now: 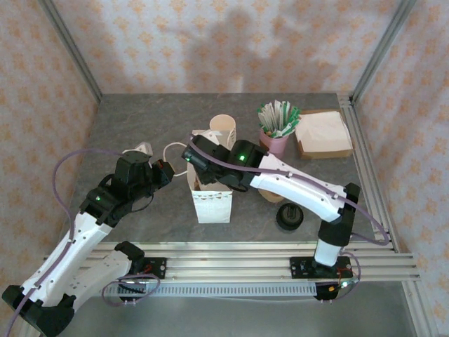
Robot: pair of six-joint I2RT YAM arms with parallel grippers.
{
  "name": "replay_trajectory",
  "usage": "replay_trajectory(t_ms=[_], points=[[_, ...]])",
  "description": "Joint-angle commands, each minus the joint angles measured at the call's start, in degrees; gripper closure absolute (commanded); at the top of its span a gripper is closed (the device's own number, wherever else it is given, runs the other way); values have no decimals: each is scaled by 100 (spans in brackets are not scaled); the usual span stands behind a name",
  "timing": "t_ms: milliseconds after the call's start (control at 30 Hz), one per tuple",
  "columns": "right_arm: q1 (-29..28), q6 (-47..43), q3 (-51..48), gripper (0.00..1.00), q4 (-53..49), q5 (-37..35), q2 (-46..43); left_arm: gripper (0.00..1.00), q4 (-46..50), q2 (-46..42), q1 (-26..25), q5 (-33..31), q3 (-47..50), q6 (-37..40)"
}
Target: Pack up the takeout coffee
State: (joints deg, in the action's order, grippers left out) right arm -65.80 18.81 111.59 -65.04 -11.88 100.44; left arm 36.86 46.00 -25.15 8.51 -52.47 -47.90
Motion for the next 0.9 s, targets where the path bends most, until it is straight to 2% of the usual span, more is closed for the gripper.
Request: replay_trajectory(t_ms=[0,67,133,233,300,333,433,600,667,867], points=[[6,79,-112,48,219,210,22,100,111,-47,-36,-109,-125,72],[19,56,-111,50,235,255,63,100,98,-43,-42,-106,-125,68],[30,48,-111,58,259,279,89,100,103,-47,-42,-103,-126,68],[42,-20,-21,76,323,419,151,100,111,-56,-41,-113,-124,75],[46,-91,91,95,334,467,209,100,116,-56,-39,-113,-126,71],[41,-120,136,100,327,434,229,100,111,-56,-43,-105,-124,70],[52,-230,300,100,283,-5,295,100,120,-64,-36,-96,-124,70],[66,-707,586,100,394,-1627,656,100,68,-72,-43,-100,-83,77],[139,-807,730,100,362,-1750,941,100,41,-77,-43,-151,-55,79],[578,-625,644,100,364,-1354,1372,100,-17,-65,-42,-271,-78,101]])
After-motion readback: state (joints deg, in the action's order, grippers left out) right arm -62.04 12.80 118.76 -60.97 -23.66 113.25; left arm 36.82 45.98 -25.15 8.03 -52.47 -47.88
